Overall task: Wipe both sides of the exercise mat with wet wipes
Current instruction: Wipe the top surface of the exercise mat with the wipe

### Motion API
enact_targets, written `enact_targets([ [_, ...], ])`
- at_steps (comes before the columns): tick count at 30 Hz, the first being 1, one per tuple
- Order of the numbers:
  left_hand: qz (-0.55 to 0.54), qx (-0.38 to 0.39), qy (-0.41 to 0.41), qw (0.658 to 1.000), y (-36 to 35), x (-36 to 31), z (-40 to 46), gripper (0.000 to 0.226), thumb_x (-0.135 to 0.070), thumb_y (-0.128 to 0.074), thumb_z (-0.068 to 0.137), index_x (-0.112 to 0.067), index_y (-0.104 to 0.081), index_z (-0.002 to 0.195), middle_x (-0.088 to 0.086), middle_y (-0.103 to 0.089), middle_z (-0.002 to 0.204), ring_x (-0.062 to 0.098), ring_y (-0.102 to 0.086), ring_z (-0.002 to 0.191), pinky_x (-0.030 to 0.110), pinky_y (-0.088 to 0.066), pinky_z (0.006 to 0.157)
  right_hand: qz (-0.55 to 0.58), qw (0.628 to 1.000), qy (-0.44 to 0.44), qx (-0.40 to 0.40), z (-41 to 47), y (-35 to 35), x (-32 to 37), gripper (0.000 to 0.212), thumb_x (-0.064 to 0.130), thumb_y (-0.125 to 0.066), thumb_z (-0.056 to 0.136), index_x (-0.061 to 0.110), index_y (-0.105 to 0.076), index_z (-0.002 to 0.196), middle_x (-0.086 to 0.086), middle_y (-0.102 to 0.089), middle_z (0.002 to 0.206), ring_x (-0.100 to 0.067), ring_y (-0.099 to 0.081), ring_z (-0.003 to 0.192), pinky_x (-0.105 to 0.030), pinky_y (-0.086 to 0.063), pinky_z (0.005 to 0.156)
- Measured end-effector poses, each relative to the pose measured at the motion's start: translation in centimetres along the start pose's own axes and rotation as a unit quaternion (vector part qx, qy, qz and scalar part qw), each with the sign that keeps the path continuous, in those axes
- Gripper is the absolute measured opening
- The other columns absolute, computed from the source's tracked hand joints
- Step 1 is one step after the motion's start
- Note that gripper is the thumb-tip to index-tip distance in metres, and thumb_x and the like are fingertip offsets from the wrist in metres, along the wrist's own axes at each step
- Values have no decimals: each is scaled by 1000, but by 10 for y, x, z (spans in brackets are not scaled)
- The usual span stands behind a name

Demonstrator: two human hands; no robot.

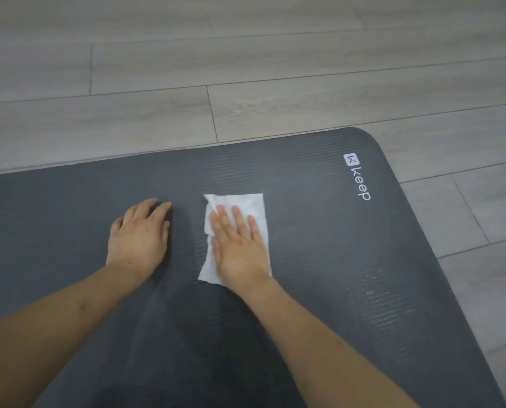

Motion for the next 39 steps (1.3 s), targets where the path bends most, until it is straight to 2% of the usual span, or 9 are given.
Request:
enact_targets([
  [5, 19, -6, -17, 1000, -4, -4, -44, 40, -24, -54, 100, -21, -57, 140, 3, -52, 144, 31, -48, 132, 55, -42, 105, -16, 998, 58, 11, -6, 8, -36, 56, 38, -12, 110, 27, -11, 165, 12, -3, 172, -13, 1, 159, -42, 1, 129],
  [9, 24, -9, -26, 999, -8, -22, -67, 39, -23, -58, 97, -19, -60, 137, 4, -55, 142, 30, -51, 129, 54, -44, 103, -33, 990, -128, -42, -25, 31, -176, 61, 38, -16, 106, 17, -31, 161, -1, -29, 168, -28, -33, 153, -51, -29, 119],
  [13, 27, 1, -51, 998, -14, -45, -87, 40, -23, -58, 96, -21, -60, 136, 2, -54, 143, 27, -50, 131, 50, -43, 106, 3, 965, -263, -14, -69, 55, -281, 59, 39, -9, 109, 22, -7, 166, 3, -6, 174, -23, -6, 159, -49, -13, 126],
  [17, 31, 19, -55, 998, -19, -64, -100, 42, -24, -57, 96, -22, -58, 138, 2, -52, 145, 25, -49, 133, 49, -43, 107, 26, 963, -268, -29, -64, 47, -232, 60, 37, -11, 109, 18, -7, 166, -2, -7, 174, -29, -4, 159, -51, -8, 126],
  [23, 31, 47, -2, 998, -17, -70, -115, 44, -24, -54, 96, -22, -54, 140, 1, -49, 145, 28, -46, 131, 52, -43, 102, 18, 998, 25, 51, -59, 9, -25, 58, 39, -10, 110, 26, -2, 166, 10, 7, 173, -21, 14, 159, -48, 10, 127],
  [27, 44, 62, 17, 997, -14, -65, -133, 46, -22, -54, 95, -21, -53, 142, 2, -50, 141, 31, -49, 124, 52, -45, 95, -3, 994, 82, 66, -74, 7, -45, 61, 42, -4, 106, 29, -6, 165, 11, 0, 173, -16, 6, 159, -42, 8, 128],
  [31, 50, 80, 18, 995, -15, -77, -146, 49, -21, -55, 94, -20, -53, 143, 2, -50, 143, 31, -51, 124, 53, -47, 95, -8, 996, -87, 5, -98, 28, -181, 69, 47, 8, 100, 28, -4, 165, 10, 0, 173, -17, 1, 160, -44, -1, 128],
  [34, 43, 92, 7, 995, -20, -102, -156, 50, -23, -53, 94, -22, -51, 145, 1, -49, 144, 29, -49, 127, 51, -47, 96, 5, 976, -218, -16, -133, 48, -288, 61, 44, -3, 107, 28, 0, 166, 8, 5, 173, -18, 4, 160, -46, -3, 128],
  [39, 29, 108, -26, 993, -31, -142, -164, 50, -25, -47, 97, -25, -44, 148, -3, -43, 150, 24, -44, 133, 47, -44, 103, 29, 959, -283, -18, -164, 43, -301, 62, 43, -5, 107, 23, 0, 166, 4, 2, 174, -22, 4, 160, -48, -1, 128],
])
Point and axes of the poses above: each hand's wrist, its own z-axis towards the middle knuckle, its own y-axis out of the back of the hand, x = y × z, the point moved 4 cm from there along z, towards the middle knuckle
